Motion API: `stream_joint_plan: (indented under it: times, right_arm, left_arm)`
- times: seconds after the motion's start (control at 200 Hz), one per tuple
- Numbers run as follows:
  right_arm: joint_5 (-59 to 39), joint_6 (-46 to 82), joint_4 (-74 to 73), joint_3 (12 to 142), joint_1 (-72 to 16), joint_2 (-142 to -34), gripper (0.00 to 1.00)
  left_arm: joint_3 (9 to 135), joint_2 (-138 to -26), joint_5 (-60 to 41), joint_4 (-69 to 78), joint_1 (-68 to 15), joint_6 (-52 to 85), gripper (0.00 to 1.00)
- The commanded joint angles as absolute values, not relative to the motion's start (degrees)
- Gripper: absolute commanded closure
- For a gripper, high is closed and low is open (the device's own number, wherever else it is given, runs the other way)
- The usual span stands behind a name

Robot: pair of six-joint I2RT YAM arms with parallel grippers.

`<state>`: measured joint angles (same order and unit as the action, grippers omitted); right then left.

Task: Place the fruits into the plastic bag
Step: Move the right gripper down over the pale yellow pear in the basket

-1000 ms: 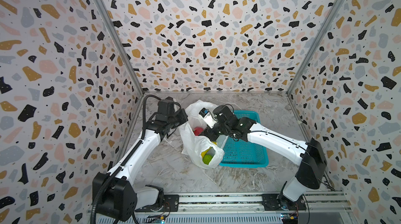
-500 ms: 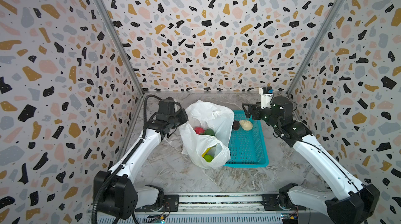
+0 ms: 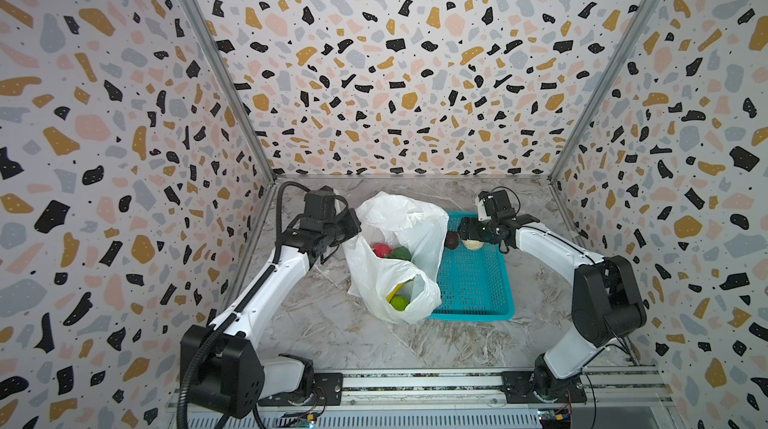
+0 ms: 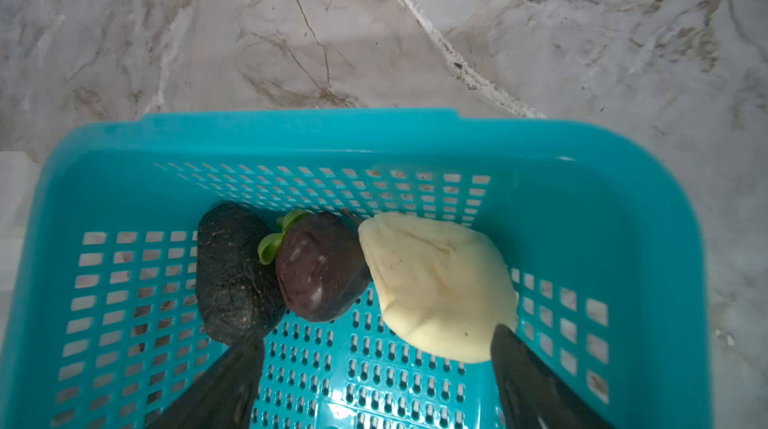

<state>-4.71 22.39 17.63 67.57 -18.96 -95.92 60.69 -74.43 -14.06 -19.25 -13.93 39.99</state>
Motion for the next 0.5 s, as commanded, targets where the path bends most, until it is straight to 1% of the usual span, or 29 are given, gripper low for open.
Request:
stream_joint_plan:
  times: [0.0, 0.135, 0.23, 0.38, 0.496]
  right_arm:
    - [-4.79, 21.19, 18.45, 71.36, -19.05, -97.25, 0.15]
    - [-5.08, 20.33, 18.77, 72.15, -19.49, -100.63, 0.15]
    - [-7.25, 19.86, 19.89, 72.73, -19.89, -102.15, 0.17]
    - [-10.17, 19.6, 21.08, 71.21, -22.09, -101.65, 0.19]
    - [-14.25, 21.11, 21.07, 68.87, -23.18, -100.39, 0.19]
  left_arm:
    - [61.59, -74.97, -14.89, -18.65, -13.84, 39.11, 1.0]
    - [61.85, -75.77, -15.73, -17.98, -13.84, 39.27, 1.0]
    - [62.13, -76.34, -15.87, -17.45, -13.89, 39.38, 1.0]
    - [62.49, -77.61, -15.73, -17.1, -13.83, 39.29, 1.0]
    - [62.5, -78.54, -15.9, -16.27, -13.84, 39.87, 1.0]
